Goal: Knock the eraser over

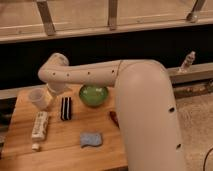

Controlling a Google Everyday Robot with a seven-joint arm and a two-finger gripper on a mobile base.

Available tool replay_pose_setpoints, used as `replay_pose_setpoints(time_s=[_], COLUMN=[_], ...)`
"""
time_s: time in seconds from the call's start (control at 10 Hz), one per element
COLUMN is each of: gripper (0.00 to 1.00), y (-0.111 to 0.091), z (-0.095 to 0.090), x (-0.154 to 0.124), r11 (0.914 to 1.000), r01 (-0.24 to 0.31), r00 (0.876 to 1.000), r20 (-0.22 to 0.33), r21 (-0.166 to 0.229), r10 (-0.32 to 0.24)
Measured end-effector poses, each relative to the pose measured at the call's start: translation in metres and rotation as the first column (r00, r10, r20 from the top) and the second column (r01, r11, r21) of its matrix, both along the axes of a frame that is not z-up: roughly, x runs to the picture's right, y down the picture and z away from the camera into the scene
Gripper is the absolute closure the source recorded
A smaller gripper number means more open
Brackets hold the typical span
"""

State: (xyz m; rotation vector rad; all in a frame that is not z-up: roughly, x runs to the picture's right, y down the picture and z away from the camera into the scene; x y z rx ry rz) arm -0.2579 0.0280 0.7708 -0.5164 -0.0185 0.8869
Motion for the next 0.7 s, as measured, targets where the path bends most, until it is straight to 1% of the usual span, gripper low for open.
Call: replay_pose_setpoints(time_s=[0.1, 0.2, 0.3, 0.4, 0.5, 0.6, 0.7], gripper=[0.20, 0.20, 0.20, 0.20, 0.20, 0.20, 0.20], y=[-0.013, -0.022, -0.032, -0.041, -0.047, -0.051, -0.053], z=[-0.006, -0.010, -0.013, -0.014, -0.012, -0.009, -0.006], x=[0.000, 0.004, 0.014, 0.029, 0.050, 0.077, 0.105], r11=[0.9994, 0.9979, 0.9950, 0.9904, 0.9848, 0.9760, 0.9649], r01=[-0.025, -0.048, -0.081, -0.120, -0.158, -0.207, -0.255], r00=[1.000, 0.999, 0.997, 0.993, 0.987, 0.977, 0.964], r20=[0.003, 0.003, 0.000, -0.008, -0.020, -0.038, -0.060], r21=[0.026, 0.042, 0.057, 0.069, 0.072, 0.068, 0.064], r10=[0.025, 0.048, 0.081, 0.120, 0.160, 0.210, 0.258])
